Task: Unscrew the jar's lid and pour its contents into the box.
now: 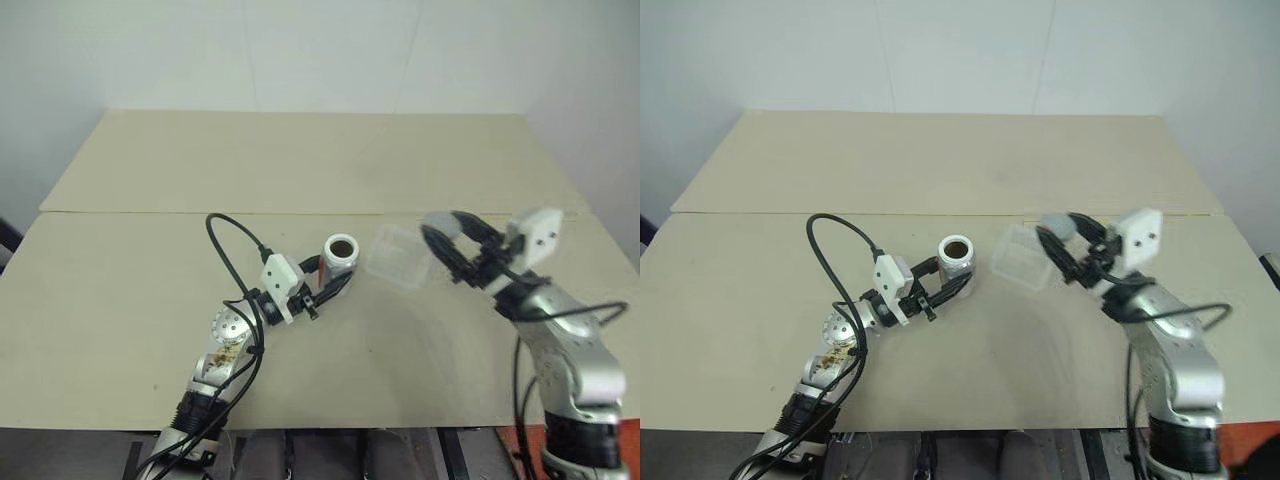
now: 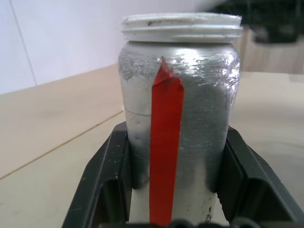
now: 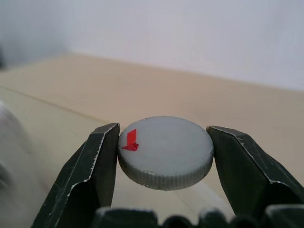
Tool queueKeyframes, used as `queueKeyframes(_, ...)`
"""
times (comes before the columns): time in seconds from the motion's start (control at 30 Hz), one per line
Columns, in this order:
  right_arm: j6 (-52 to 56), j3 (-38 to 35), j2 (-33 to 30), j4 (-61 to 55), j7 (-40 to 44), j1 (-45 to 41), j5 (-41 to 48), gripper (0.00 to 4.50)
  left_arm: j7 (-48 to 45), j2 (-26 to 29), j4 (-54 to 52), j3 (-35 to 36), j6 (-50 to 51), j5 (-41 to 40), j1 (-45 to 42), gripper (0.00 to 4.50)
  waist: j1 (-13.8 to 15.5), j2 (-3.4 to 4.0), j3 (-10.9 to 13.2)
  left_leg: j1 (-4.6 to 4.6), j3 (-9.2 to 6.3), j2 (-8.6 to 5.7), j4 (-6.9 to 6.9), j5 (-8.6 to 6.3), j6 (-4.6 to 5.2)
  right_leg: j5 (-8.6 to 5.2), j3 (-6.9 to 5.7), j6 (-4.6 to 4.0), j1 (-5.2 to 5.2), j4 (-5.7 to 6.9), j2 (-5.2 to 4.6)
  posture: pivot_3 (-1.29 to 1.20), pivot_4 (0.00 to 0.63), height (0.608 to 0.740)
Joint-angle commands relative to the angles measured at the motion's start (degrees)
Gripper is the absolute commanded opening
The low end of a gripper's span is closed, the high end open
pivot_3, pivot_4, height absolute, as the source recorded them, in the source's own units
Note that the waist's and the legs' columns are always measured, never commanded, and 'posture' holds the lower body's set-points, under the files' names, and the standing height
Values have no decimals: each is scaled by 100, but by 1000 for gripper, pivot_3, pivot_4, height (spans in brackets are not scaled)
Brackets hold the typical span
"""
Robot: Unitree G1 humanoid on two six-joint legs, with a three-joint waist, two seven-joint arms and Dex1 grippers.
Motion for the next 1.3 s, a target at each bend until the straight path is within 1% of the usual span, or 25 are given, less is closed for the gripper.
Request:
queueKeyframes(0.03, 300, -328, -236, -561, -184, 742, -195, 3304, -9, -33, -119, 82, -62, -112, -175, 1958, -5, 1, -1, 4, -3, 1, -1, -2, 3, 0, -1, 0, 2, 0, 1, 0, 150, 740)
queueKeyframes(0.1, 479, -320, -259, -623, -313, 1100, -289, 3304, -15, -31, -59, 106, -67, -121, -266, 1958, -24, 2, -2, 6, -6, 2, -1, -1, 2, 0, 0, 0, 2, 4, 4, 0, 150, 740)
queueKeyframes(0.2, 980, -178, -293, -546, -512, 1335, -392, 3304, -30, -26, 47, 149, -95, -126, -382, 1958, -58, 6, -3, 22, -2, 2, -1, -1, 2, 1, 14, -2, 9, 11, 5, 0, 150, 740)
queueKeyframes(0.4, 1420, 188, -368, -288, -607, 1361, -678, 3304, -15, 31, 91, 211, -144, -102, -424, 1958, -48, 14, -9, 24, -3, 2, -6, -1, 3, 1, 15, -2, 9, 6, 9, 0, 150, 740)
queueKeyframes(0.53, 1920, 157, -414, -223, -460, 1253, -443, 3304, 65, 47, 7, 250, -128, -75, -351, 1958, -41, 14, -9, 20, -1, 1, -4, -2, 4, 1, 15, -2, 9, -1, 8, 0, 150, 740)
queueKeyframes(0.63, 2213, -10, -465, -199, -307, 1166, -191, 3857, 108, 55, -61, 252, -113, -56, -290, 1958, -30, 14, -9, 24, -4, 3, -4, -2, 5, 1, 13, -2, 13, 2, 8, 0, 150, 740)
queueKeyframes(0.67, 2243, -33, -501, -207, -270, 1151, -164, 4244, 117, 57, -72, 250, -110, -53, -282, 1958, -30, 15, -9, 24, -4, 3, -4, -2, 5, 1, 13, -2, 13, 3, 9, 0, 150, 740)
queueKeyframes(0.7, 2265, -66, -532, -233, -242, 1145, -138, 4472, 123, 61, -85, 249, -105, -55, -273, 1958, -28, 15, -9, 25, -4, 3, -4, -2, 5, 1, 13, -2, 13, 3, 9, 0, 150, 740)
queueKeyframes(0.77, 2245, -174, -759, -365, -132, 1161, -154, 4472, 137, 91, -113, 237, -94, -20, -269, 1958, -22, 14, -9, 23, -4, 1, -4, -3, 6, 1, 15, -2, 14, 2, 7, 0, 150, 740)
queueKeyframes(0.87, 2286, -452, -1079, -604, 176, 1144, 98, 4472, 160, 113, -125, 234, -76, -8, -285, 1958, -16, 15, -9, 21, -3, 0, -4, -3, 7, 1, 16, -2, 11, 1, 7, 0, 150, 740)
queueKeyframes(0.93, 2173, -511, -1429, -850, 419, 1215, 56, 4472, 163, 127, -137, 233, -64, -21, -287, 1958, -12, 15, -9, 19, -5, 0, -4, -3, 7, 1, 14, -1, 11, 0, 7, 0, 150, 740)
queueKeyframes(1.03, 2117, -618, -1800, -1114, 556, 1171, -4, 4472, 160, 143, -94, 232, -63, -12, -326, 1958, -15, 15, -9, 20, -6, 1, -4, -4, 8, 1, 12, -1, 13, -1, 8, 0, 150, 740)
queueKeyframes(1.2, 1681, -745, -2089, -1293, 950, 1120, -13, 4472, 238, 92, 334, 178, -179, 219, -682, 1958, 2, 14, -9, 21, -6, -2, -1, -3, 7, 1, 12, -1, 14, 1, 7, 0, 150, 740)
queueKeyframes(1.3, 1491, -487, -2032, -1268, 906, 1119, -179, 4472, 298, 11, 917, 140, -286, 443, -1184, 1958, 16, 13, -8, 20, -8, -3, 1, -3, 8, 1, 10, 0, 18, -3, 7, 0, 150, 740)
